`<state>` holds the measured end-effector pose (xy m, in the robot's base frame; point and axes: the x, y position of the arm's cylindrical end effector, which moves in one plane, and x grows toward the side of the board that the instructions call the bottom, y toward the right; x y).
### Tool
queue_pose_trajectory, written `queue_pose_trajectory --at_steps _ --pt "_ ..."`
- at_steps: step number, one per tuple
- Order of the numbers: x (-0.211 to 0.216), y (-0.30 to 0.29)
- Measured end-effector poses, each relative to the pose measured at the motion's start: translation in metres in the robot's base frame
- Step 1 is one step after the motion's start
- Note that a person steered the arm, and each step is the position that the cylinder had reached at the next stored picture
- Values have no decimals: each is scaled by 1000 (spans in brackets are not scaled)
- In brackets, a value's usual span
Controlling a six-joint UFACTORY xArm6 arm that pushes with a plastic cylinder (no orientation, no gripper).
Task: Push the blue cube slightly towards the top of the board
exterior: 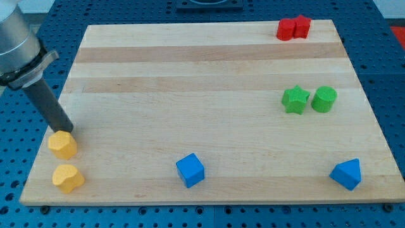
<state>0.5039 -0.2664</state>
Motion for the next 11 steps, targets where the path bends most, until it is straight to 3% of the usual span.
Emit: queue_pose_trajectory --at_steps 2,4,5,6,7,8,10,11 --pt "39 7" --pt "12 27" --pt "17 83" --pt "43 121" --pt "94 134" --pt "115 142" --pt "112 245" --pt "88 236"
